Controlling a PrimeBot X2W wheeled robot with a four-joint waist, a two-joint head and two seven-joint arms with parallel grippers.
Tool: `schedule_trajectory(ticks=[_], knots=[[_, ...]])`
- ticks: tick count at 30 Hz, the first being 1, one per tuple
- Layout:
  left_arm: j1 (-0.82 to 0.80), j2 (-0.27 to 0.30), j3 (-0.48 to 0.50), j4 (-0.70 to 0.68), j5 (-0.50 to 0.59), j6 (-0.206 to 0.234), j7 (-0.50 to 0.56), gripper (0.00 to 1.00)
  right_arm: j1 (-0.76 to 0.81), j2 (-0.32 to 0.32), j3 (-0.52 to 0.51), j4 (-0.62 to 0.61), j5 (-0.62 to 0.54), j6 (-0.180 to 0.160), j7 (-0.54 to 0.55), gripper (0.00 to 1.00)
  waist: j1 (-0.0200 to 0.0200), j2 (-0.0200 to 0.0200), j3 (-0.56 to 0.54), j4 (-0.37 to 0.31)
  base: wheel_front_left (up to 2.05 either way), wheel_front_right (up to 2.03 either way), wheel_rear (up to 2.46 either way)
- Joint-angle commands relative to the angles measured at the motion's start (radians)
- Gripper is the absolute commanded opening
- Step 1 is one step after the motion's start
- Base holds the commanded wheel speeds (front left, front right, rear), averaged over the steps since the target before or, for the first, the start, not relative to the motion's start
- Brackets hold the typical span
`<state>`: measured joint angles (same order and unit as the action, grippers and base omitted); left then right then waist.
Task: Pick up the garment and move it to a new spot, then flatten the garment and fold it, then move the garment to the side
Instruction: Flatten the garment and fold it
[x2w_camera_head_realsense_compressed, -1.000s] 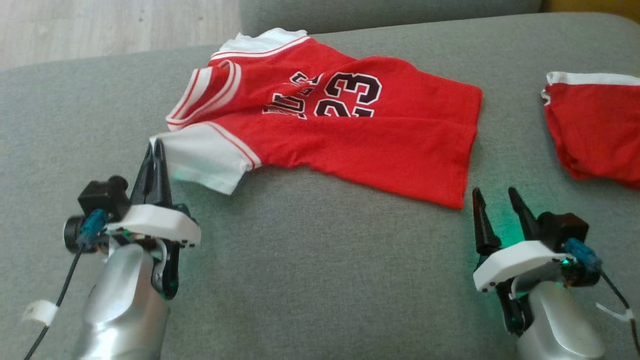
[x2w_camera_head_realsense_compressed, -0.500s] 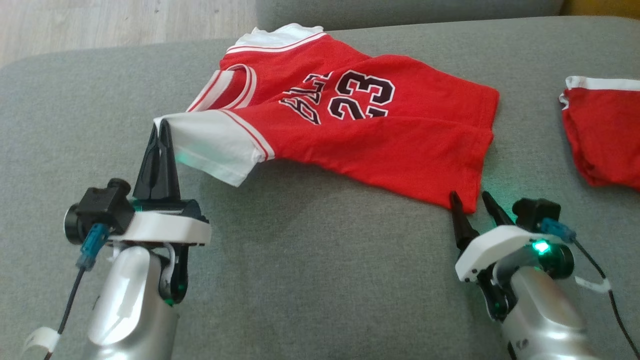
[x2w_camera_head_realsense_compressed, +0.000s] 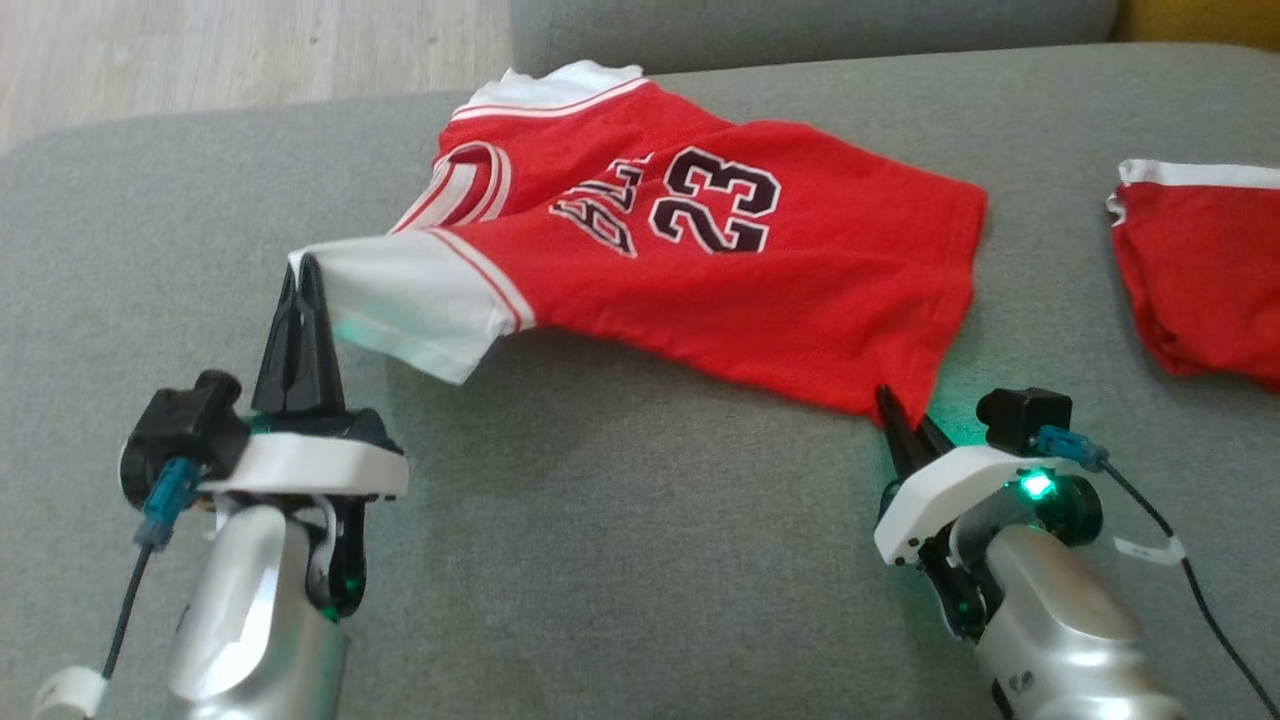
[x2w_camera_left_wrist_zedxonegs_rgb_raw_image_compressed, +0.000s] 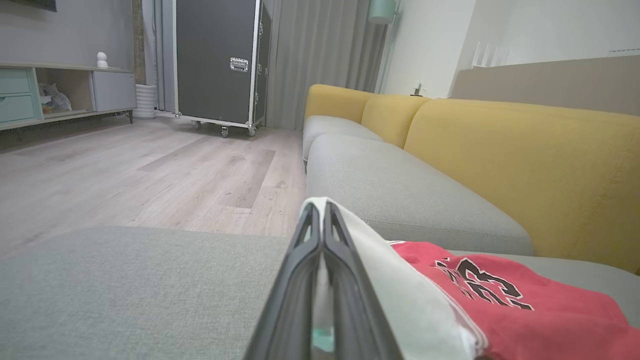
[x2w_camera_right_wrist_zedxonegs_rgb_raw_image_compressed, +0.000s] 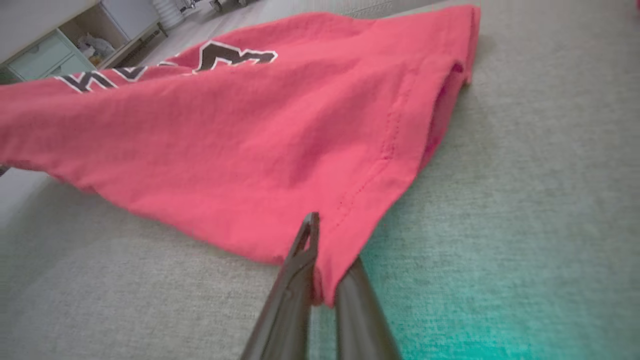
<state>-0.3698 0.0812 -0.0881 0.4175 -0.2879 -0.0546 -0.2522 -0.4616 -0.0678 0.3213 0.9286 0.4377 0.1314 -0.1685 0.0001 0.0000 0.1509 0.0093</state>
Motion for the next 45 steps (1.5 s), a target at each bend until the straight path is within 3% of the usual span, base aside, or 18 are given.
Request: schedule_trajectory(ticks=[1, 10, 19, 30, 35, 40, 45], knots=[[-0.017, 0.012, 0.044, -0.028, -0.009, -0.006, -0.009, 0.0, -0.012, 0.018, 0.022, -0.027, 0.014, -0.001, -0.022, 0.0, -0.0001, 0.0, -0.012, -0.009, 0.0, 0.0, 0.0], [-0.044, 0.014, 0.097, -0.077, -0.124, -0.034, 0.006, 0.0, -0.093, 0.013, -0.059, -0.162, -0.05, -0.001, -0.078, 0.0, -0.0001, 0.0, -0.071, -0.045, 0.0, 0.0, 0.0], [-0.132, 0.029, 0.138, -0.264, -0.226, -0.046, 0.066, 0.0, -0.173, -0.064, -0.109, -0.391, -0.133, -0.001, -0.072, 0.0, -0.0001, 0.0, -0.143, -0.057, 0.0, 0.0, 0.0], [-0.152, 0.053, 0.185, -0.6, -0.255, 0.008, 0.131, 0.0, -0.169, -0.118, -0.142, -0.706, -0.164, -0.001, 0.011, 0.0, -0.0001, 0.0, -0.175, -0.088, 0.0, 0.0, 0.0], [-0.149, 0.058, 0.188, -0.714, -0.271, 0.046, 0.207, 0.0, -0.126, -0.122, -0.192, -0.857, -0.188, -0.001, 0.112, 0.0, -0.0001, 0.0, -0.152, -0.095, 0.0, 0.0, 0.0], [-0.226, 0.089, 0.162, -0.652, -0.27, 0.054, 0.29, 0.0, -0.155, -0.123, -0.218, -0.888, -0.198, -0.001, 0.214, 0.0, -0.0001, 0.0, -0.066, -0.084, 0.0, 0.0, 0.0], [-0.43, 0.144, 0.132, -0.439, -0.248, 0.025, 0.318, 0.0, -0.326, -0.157, -0.177, -0.75, -0.177, -0.001, 0.241, 0.0, -0.0001, 0.0, 0.071, -0.066, 0.0, 0.0, 0.0]])
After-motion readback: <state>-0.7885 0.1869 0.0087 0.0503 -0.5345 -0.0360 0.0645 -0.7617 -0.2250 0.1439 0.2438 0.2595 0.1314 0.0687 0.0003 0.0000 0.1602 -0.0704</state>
